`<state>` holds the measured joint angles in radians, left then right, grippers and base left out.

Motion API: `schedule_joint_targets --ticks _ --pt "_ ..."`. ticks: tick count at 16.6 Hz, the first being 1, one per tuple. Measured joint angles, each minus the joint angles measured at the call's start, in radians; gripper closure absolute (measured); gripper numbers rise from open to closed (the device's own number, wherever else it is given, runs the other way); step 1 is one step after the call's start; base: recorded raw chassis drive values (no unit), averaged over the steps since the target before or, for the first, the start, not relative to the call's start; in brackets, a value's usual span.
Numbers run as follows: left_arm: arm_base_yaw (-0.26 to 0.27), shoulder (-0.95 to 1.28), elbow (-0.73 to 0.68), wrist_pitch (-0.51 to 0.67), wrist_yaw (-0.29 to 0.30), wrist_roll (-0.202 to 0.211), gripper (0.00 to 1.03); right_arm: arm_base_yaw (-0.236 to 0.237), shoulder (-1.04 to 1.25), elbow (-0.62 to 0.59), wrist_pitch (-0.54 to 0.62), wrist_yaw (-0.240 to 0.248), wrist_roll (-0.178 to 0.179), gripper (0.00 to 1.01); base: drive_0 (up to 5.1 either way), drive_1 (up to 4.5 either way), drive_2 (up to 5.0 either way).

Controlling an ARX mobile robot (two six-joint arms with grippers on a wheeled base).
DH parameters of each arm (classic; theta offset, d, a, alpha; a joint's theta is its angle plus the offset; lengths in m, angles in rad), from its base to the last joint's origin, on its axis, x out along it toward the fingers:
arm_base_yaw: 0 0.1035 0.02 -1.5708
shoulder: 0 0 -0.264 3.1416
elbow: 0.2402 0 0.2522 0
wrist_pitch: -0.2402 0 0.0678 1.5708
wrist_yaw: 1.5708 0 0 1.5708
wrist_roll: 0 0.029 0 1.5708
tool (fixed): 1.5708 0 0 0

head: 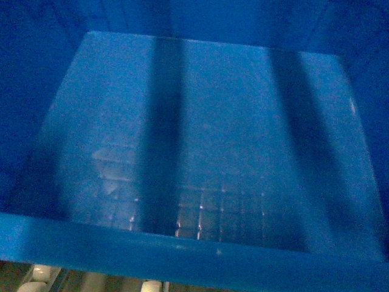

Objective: Place box next to blue box on left shelf

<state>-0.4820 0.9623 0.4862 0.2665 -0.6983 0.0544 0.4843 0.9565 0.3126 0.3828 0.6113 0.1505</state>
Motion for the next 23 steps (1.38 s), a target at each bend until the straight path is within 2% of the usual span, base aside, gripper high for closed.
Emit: schedule_joint_targets --ticks 1,2,3,4,6,8,10,13,14,15,16,17,18,20,21,22,23 --pt "-0.003 -0.012 0.0 0.024 -0.048 0.028 0.87 0.0 0.001 -0.008 0.064 -0.005 -0.025 0.89 0.0 0.0 0.0" --pt "0.009 -0.038 0.0 0.019 -0.053 0.033 0.87 0.003 0.004 0.003 0.076 -0.01 -0.037 0.89 0.0 0.0 0.0" --pt "0.036 -0.065 0.0 -0.026 -0.054 0.029 0.87 0.02 0.018 0.023 0.059 -0.02 -0.04 0.89 0.0 0.0 0.0" --pt "0.081 -0.088 0.0 -0.098 -0.037 0.016 0.87 0.034 0.05 0.05 0.016 -0.046 -0.019 0.89 0.0 0.0 0.0" --pt "0.177 -0.091 0.0 -0.257 0.038 -0.043 0.87 0.056 0.113 0.104 -0.081 -0.099 0.002 0.89 0.0 0.0 0.0" --pt "0.274 -0.049 -0.055 -0.228 0.143 -0.072 0.87 0.068 0.175 0.127 -0.097 -0.112 0.013 0.9 0.0 0.0 0.0" --pt "0.319 0.006 -0.068 -0.215 0.204 -0.094 0.87 0.085 0.22 0.164 -0.153 -0.103 0.018 0.9 0.0 0.0 0.0" --pt "0.33 0.069 -0.066 -0.269 0.243 -0.107 0.87 0.097 0.253 0.209 -0.314 -0.113 0.094 0.9 0.0 0.0 0.0" --pt "0.354 0.078 -0.048 -0.316 0.274 -0.095 0.87 0.119 0.253 0.229 -0.401 -0.12 0.149 0.91 0.0 0.0 0.0" --pt "0.368 0.095 -0.015 -0.374 0.287 -0.069 0.87 0.126 0.254 0.224 -0.442 -0.166 0.203 0.92 0.0 0.0 0.0" --pt "0.371 0.096 -0.015 -0.37 0.284 -0.024 0.87 0.125 0.262 0.205 -0.453 -0.183 0.256 0.92 0.0 0.0 0.0" --pt "0.381 0.099 -0.014 -0.359 0.296 -0.013 0.87 0.129 0.253 0.202 -0.463 -0.192 0.277 0.92 0.0 0.0 0.0" --pt "0.384 0.097 -0.011 -0.353 0.299 -0.001 0.87 0.131 0.253 0.202 -0.465 -0.187 0.29 0.92 0.0 0.0 0.0" --pt "0.38 0.098 -0.01 -0.357 0.299 0.0 0.87 0.131 0.253 0.203 -0.457 -0.182 0.29 0.92 0.0 0.0 0.0" --pt "0.372 0.098 -0.01 -0.349 0.28 -0.017 0.79 0.131 0.252 0.196 -0.425 -0.181 0.284 0.88 0.0 0.0 0.0" --pt "0.35 0.105 -0.015 -0.304 0.212 -0.028 0.69 0.14 0.243 0.174 -0.338 -0.166 0.28 0.78 0.0 0.0 0.0" --pt "0.347 0.099 -0.013 -0.193 0.165 -0.042 0.6 0.154 0.217 0.156 -0.242 -0.163 0.254 0.69 0.0 0.0 0.0"
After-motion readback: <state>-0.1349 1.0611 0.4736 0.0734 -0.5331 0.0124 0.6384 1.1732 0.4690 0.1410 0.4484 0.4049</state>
